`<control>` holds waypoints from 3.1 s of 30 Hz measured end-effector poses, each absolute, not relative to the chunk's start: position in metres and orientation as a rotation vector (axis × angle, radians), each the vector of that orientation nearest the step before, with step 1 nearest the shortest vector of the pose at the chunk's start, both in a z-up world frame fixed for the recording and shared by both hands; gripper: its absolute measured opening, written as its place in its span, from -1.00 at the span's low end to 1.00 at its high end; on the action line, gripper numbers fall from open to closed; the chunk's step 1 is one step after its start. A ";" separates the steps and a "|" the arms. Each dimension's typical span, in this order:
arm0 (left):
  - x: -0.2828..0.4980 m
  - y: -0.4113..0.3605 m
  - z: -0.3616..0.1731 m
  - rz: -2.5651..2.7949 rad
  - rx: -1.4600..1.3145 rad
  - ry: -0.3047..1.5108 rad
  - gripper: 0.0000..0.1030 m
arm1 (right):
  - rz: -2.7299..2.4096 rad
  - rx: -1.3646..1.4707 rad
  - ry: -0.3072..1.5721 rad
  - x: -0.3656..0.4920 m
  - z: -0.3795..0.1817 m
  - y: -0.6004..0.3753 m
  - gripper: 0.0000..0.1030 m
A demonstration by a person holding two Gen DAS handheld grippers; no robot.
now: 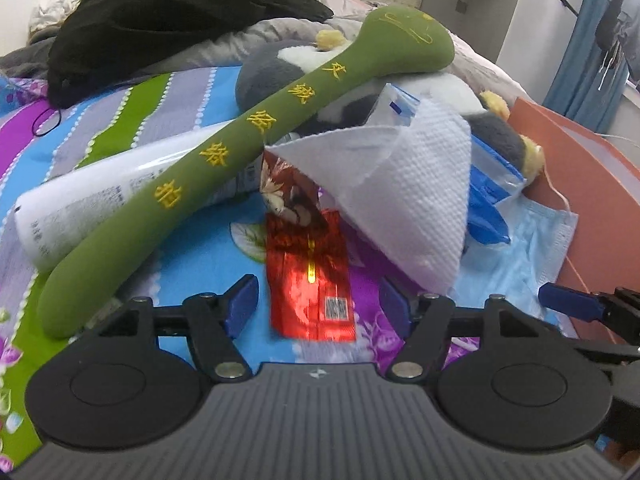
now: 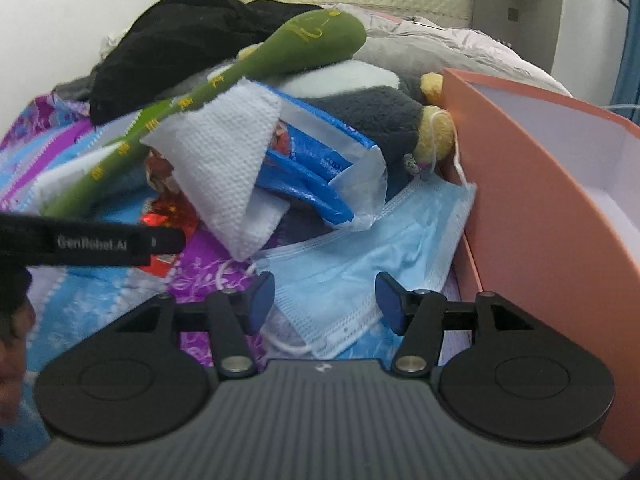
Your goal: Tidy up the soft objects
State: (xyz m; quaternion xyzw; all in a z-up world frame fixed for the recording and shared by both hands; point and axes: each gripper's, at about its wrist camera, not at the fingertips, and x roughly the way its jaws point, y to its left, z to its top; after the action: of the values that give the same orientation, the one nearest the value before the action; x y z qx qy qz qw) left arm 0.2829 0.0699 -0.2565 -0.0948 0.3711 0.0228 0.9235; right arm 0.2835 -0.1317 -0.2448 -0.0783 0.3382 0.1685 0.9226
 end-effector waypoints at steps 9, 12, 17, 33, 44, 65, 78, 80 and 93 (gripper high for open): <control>0.308 0.067 -0.268 0.059 -0.148 0.750 0.40 | 0.407 -0.151 0.742 0.295 -0.259 -0.129 0.11; 0.314 0.066 -0.270 0.049 -0.132 0.751 0.40 | 0.422 -0.148 0.745 0.297 -0.260 -0.129 0.06; 0.328 0.077 -0.271 0.052 -0.130 0.746 0.38 | 0.442 -0.132 0.749 0.298 -0.261 -0.132 -0.04; 0.300 0.080 -0.253 0.040 -0.202 0.765 0.13 | 0.468 -0.065 0.788 0.286 -0.239 -0.136 -0.83; 0.229 0.074 -0.220 0.048 -0.277 0.799 0.13 | 0.519 -0.073 0.827 0.235 -0.211 -0.137 -0.83; 0.172 0.075 -0.216 0.084 -0.292 0.849 0.14 | 0.532 -0.120 0.828 0.201 -0.197 -0.134 0.28; 0.212 0.085 -0.214 0.130 -0.322 0.964 0.13 | 0.461 -0.236 1.021 0.228 -0.252 -0.145 0.35; 0.210 0.081 -0.214 0.117 -0.317 0.954 0.13 | 0.474 -0.234 1.007 0.227 -0.251 -0.147 0.18; 0.158 0.050 -0.192 0.046 -0.250 0.802 0.14 | 0.523 -0.153 0.843 0.191 -0.222 -0.149 -0.82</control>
State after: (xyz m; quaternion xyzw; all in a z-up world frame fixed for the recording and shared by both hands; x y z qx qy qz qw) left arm 0.1580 0.0505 -0.1915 -0.1211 0.3894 0.0225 0.9128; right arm 0.1906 -0.1490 -0.2220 -0.0732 0.4042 0.2505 0.8766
